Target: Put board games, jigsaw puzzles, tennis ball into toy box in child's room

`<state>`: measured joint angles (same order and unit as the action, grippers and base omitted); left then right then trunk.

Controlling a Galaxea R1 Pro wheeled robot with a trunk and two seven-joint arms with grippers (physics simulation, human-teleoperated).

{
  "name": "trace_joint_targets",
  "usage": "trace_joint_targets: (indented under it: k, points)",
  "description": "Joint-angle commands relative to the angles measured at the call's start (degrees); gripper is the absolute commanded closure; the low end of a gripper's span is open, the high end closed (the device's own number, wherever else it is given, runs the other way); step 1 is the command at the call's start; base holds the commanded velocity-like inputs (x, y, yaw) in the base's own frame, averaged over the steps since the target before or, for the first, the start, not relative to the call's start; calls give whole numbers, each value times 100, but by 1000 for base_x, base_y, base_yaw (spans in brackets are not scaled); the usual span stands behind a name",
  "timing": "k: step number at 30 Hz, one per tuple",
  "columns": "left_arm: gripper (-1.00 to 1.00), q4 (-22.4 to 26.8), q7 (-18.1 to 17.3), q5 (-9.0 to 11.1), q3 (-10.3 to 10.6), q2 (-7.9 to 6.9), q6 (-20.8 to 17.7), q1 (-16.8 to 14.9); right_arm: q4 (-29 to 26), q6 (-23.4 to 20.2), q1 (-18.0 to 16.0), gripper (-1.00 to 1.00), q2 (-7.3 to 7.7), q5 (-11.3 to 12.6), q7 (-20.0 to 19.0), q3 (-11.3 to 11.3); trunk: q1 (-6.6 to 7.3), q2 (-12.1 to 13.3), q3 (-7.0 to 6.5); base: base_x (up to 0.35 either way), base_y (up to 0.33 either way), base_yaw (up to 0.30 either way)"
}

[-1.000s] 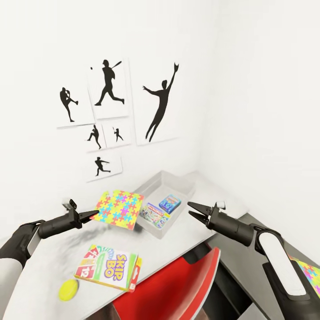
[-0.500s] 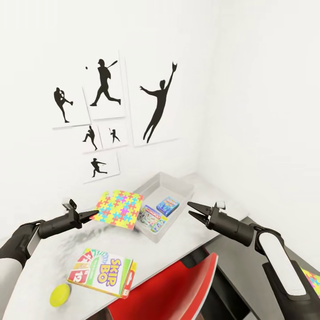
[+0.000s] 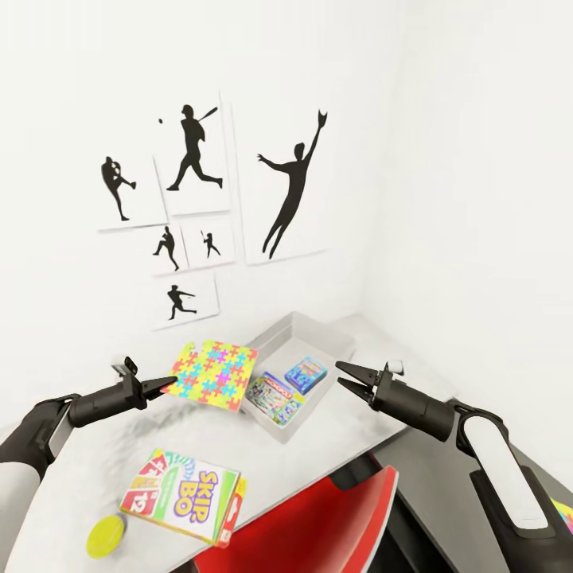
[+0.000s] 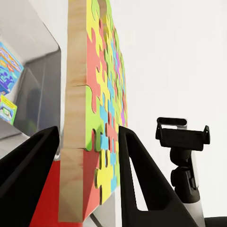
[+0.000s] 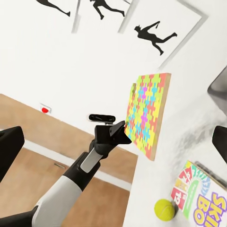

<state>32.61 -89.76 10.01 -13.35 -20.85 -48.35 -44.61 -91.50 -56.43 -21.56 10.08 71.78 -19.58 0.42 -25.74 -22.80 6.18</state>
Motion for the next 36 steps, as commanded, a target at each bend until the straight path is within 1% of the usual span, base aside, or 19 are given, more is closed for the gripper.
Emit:
trace_joint_targets:
  k: [1, 13, 24, 36]
  points:
    - [100, -1, -24, -5, -1, 0, -60, -5, 1, -8, -6, -100, 3, -42, -45, 2, -5, -12, 13, 128, -1, 5]
    - [100, -1, -24, -4, -3, 1, -55, -3, 2, -7, -6, -100, 3, -42, -45, 2, -5, -12, 13, 96, -11, 1]
    - [100, -1, -24, -2, -1, 1, -57, -3, 2, -8, -6, -100, 3, -42, -45, 2, -5, -12, 13, 15, -81, 0]
    - [100, -1, -24, 0, -1, 2, -55, -3, 3, -4, -6, -100, 3, -42, -45, 2, -5, -12, 13, 53, -10, 19]
